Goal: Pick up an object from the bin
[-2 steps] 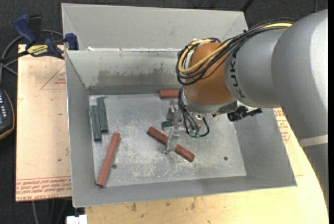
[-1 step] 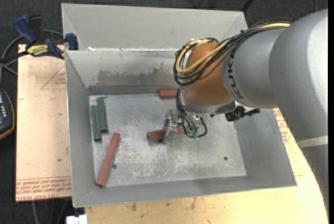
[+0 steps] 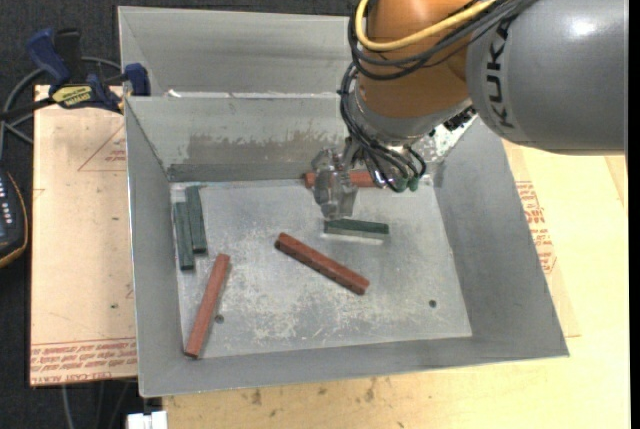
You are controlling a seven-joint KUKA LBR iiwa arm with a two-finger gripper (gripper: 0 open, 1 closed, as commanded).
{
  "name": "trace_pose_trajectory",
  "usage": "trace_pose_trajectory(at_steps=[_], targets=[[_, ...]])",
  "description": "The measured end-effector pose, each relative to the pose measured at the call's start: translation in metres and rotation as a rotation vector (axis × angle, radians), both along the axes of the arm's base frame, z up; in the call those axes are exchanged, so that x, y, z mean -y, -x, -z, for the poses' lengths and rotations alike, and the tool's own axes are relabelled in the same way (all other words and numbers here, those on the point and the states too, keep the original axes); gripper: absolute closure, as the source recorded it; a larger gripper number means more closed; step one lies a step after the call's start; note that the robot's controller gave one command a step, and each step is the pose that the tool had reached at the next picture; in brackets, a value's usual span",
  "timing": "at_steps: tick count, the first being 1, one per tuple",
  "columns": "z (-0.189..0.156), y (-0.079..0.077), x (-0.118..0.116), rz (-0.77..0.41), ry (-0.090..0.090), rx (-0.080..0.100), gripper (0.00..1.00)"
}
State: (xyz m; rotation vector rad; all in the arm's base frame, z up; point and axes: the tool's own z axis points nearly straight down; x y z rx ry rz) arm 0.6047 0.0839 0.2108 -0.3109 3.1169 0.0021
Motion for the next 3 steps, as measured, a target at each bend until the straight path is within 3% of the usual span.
trace_pose_trajectory(at_steps=[1, 2, 3], targets=[[0.003, 0.001, 0.001, 0.002, 0.0, -0.006, 0.0], [0.141, 0.029, 0.001, 0.086, 0.001, -0.017, 0.0], [0.136, 0.026, 0.001, 0.089, 0.0, -0.009, 1.0]])
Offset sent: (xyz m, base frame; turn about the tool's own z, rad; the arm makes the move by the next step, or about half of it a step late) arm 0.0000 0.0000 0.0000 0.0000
